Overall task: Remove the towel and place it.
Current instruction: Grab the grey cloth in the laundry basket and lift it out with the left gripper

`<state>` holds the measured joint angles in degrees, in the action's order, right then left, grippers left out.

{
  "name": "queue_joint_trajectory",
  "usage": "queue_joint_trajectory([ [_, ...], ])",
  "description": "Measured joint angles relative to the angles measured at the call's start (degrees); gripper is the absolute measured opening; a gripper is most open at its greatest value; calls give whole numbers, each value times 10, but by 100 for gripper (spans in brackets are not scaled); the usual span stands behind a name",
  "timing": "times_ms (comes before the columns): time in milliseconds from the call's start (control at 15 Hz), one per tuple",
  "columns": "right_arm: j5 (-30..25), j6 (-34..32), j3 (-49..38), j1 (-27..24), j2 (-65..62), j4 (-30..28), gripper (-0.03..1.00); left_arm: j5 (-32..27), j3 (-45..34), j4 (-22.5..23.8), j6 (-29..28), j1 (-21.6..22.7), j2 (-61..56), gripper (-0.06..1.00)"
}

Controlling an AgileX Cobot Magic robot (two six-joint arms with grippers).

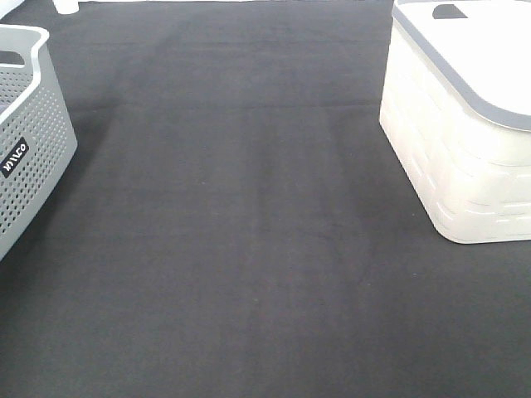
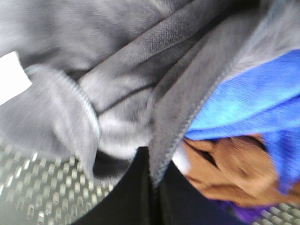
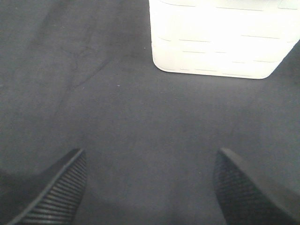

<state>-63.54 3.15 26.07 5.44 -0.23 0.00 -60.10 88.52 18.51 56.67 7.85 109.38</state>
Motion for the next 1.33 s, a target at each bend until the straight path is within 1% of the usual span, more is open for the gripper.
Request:
queue_joint_trajectory([
  [200, 0, 0, 0, 0, 0, 0, 73, -29, 0, -24, -10, 0, -77, 0],
  [400, 0, 0, 0, 0, 0, 0, 73, -33, 0, -75, -14, 0, -164, 0],
  [600, 0, 0, 0, 0, 0, 0, 73, -34, 0, -91, -19, 0, -248, 0],
  [1067, 0, 0, 0, 0, 0, 0, 73, -35, 0, -116, -25, 0, -332, 0],
  [1200, 0, 0, 0, 0, 0, 0, 73, -37, 6, -135, -25, 0, -344, 0],
  [1333, 0, 0, 0, 0, 0, 0, 73, -43, 29, -166, -25, 0, -351, 0],
])
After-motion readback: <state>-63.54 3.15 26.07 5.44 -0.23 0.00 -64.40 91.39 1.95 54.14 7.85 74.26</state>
